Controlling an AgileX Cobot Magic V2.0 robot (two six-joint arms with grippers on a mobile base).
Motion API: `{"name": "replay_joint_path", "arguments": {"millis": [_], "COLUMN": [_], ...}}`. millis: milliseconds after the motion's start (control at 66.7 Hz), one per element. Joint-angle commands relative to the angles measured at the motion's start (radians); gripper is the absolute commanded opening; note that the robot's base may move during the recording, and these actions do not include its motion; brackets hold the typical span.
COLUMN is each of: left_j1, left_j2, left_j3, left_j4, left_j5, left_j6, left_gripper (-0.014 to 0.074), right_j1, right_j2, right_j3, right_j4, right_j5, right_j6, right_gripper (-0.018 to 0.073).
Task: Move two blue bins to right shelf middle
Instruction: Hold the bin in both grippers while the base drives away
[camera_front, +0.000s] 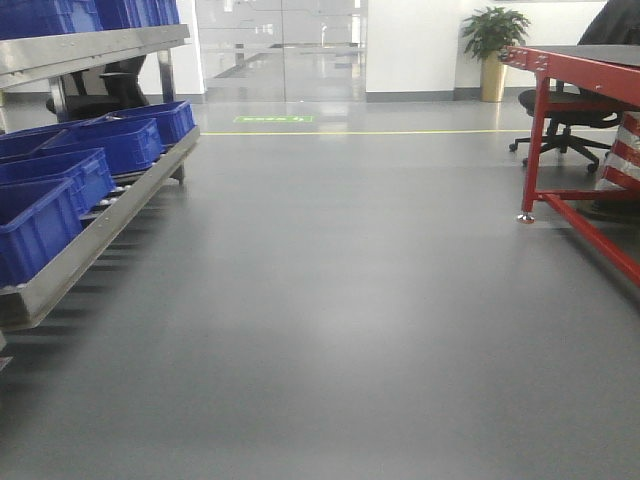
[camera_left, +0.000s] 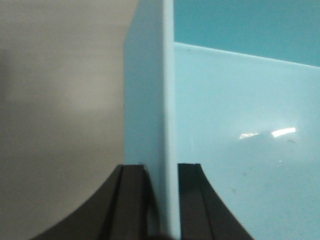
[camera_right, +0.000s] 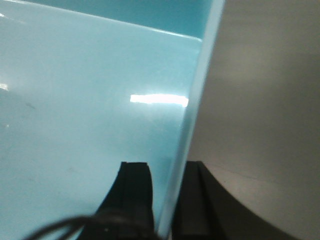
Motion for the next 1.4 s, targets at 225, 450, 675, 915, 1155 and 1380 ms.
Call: {"name": "replay_joint_path", "arguments": {"millis": [225,450,675,915,1155,1380], "left_j1": [0.002,0.002,0.002,0.002,0.002,0.002], "left_j2": [-0.012,-0.012,-0.012,-0.012,-0.012,-0.012], "left_j3": [-0.012,-0.012,-0.012,-0.012,-0.012,-0.012], "left_j4": [-0.017,-0.017,-0.017,-0.011,-0.011,-0.008], "left_j5": [-0.080,-0.080,-0.080,-0.080,-0.080,-0.080], "left_j6": [-0.015,-0.015,-0.015,-0.015,-0.015,-0.015], "left_gripper": [-0.0111,-0.0111,-0.0111,-0.0111,-0.0111,-0.0111], "right_j1": [-0.003,-0.003,-0.003,-0.003,-0.003,-0.003], "right_j2": [-0.016,-0.016,-0.016,-0.016,-0.016,-0.016], "right_j3": [-0.010,-0.010,-0.010,-0.010,-0.010,-0.010], "right_j4": [-0.003,-0.003,-0.003,-0.003,-0.003,-0.003], "right_j5": [-0.008,-0.008,-0.008,-0.008,-0.008,-0.008], "right_j6": [-0.035,-0.035,-0.035,-0.035,-0.035,-0.035], "right_gripper": [-0.0153,-0.0153,-0.0153,-0.0153,-0.0153,-0.0153]}}
